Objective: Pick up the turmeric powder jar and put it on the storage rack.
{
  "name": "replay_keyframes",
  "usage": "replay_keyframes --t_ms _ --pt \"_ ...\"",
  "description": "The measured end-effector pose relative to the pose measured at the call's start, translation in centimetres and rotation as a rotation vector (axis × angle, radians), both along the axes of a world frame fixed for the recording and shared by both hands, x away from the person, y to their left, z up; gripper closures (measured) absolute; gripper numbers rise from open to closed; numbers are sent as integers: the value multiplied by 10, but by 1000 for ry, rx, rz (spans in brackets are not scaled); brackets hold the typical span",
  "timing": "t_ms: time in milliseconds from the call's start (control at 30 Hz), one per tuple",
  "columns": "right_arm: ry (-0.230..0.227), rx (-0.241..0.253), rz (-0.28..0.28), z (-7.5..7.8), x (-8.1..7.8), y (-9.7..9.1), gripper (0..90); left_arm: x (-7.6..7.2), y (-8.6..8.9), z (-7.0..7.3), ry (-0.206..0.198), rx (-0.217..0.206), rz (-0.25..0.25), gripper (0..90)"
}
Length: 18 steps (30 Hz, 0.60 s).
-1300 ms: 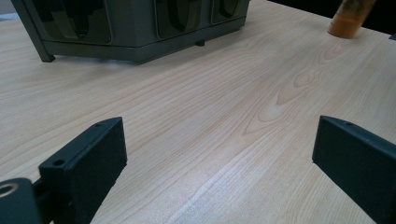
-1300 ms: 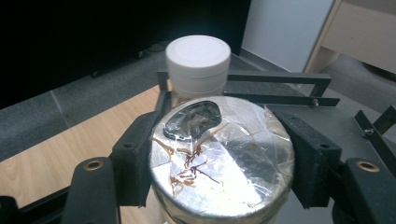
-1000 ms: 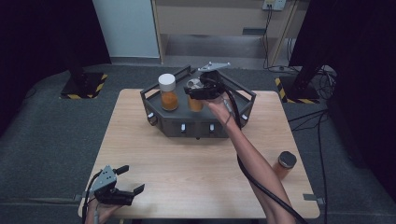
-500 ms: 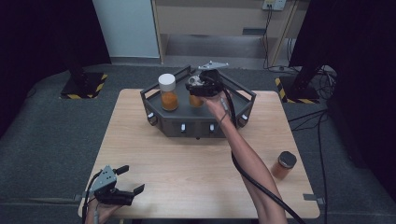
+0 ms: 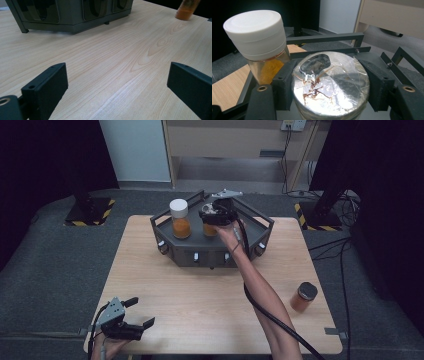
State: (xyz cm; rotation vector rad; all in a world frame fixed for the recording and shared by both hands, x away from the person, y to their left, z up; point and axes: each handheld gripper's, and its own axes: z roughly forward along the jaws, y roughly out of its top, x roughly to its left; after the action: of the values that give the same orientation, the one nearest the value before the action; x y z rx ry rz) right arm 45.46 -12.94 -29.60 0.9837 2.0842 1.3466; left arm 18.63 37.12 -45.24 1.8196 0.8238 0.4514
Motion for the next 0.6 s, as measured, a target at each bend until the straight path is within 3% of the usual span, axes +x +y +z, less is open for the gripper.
replay_keyframes --t_ms 600 --pt "15 7 -6 -12 2 3 345 0 0 0 1 2 0 24"
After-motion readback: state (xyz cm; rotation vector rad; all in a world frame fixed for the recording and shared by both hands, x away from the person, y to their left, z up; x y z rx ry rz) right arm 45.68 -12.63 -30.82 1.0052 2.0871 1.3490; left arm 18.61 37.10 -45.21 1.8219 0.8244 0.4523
